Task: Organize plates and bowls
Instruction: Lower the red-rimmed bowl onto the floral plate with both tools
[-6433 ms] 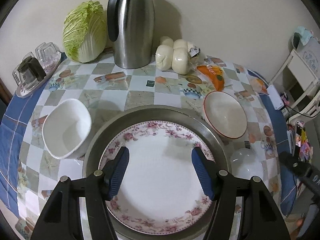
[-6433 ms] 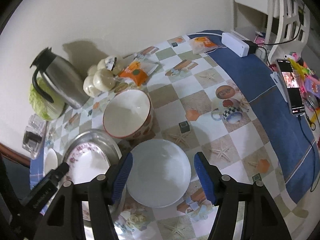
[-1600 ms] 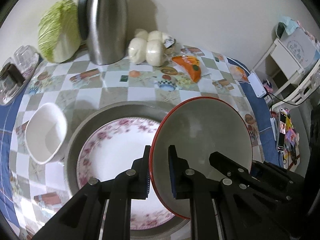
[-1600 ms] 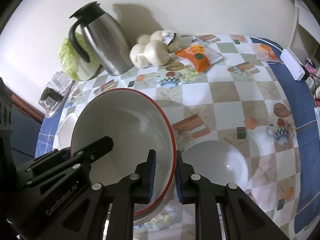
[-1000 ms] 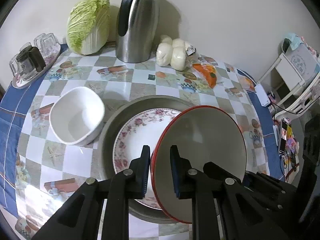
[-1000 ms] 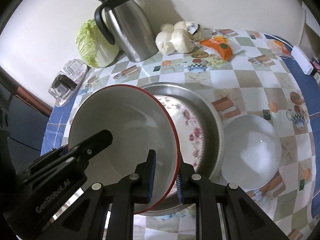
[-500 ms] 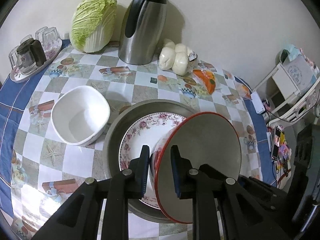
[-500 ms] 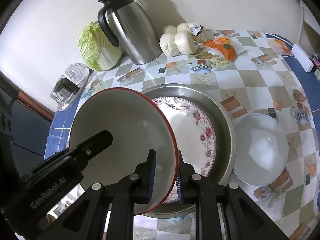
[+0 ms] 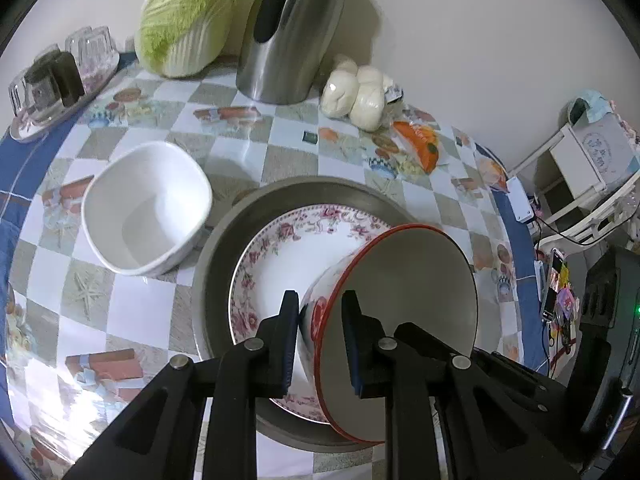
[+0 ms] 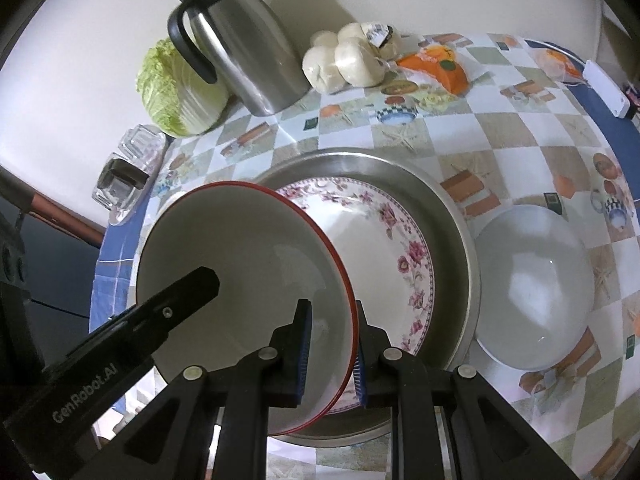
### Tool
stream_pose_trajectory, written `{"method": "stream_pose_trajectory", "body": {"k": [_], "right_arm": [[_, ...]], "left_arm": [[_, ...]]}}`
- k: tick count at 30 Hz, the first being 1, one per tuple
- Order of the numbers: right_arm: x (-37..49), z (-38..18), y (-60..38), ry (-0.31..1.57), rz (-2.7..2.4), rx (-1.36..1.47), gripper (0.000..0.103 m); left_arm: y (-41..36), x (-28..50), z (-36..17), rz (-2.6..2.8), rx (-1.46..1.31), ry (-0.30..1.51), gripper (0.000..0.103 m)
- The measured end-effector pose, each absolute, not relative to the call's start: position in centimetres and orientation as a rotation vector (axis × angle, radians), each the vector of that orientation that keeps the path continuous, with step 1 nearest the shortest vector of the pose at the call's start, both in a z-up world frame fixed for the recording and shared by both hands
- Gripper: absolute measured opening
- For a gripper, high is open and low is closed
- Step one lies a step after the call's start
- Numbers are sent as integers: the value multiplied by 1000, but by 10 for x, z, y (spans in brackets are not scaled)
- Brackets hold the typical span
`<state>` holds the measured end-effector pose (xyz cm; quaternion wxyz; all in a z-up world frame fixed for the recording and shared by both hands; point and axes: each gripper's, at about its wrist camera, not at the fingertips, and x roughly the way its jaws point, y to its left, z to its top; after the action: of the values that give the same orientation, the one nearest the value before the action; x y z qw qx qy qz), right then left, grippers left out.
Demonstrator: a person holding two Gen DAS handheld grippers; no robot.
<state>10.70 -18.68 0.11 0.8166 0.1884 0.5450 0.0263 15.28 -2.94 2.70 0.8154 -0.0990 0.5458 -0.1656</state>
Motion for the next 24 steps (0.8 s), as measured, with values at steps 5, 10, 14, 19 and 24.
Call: {"method": "stream_pose_trajectory", "body": {"k": [5,10,14,19,24], "right_arm": [[110,-7,-194,1181,48,422,21],[110,-7,-200,1178,25,425,21],[111,-7,-203,1176,12,421,21],[112,-9,-205,1178,2,425,21],[114,-10,-204,1181,3,429,21]], "left_arm": [[-34,155,18,-370,-223,1191,21],[-41,156,14,-381,-218,1204,21],[-47,158,10,-380,-201,1213,24],[-50,160,8,-379,-200,1220,25],[-48,163,6,-373,-205,1226,25]]}}
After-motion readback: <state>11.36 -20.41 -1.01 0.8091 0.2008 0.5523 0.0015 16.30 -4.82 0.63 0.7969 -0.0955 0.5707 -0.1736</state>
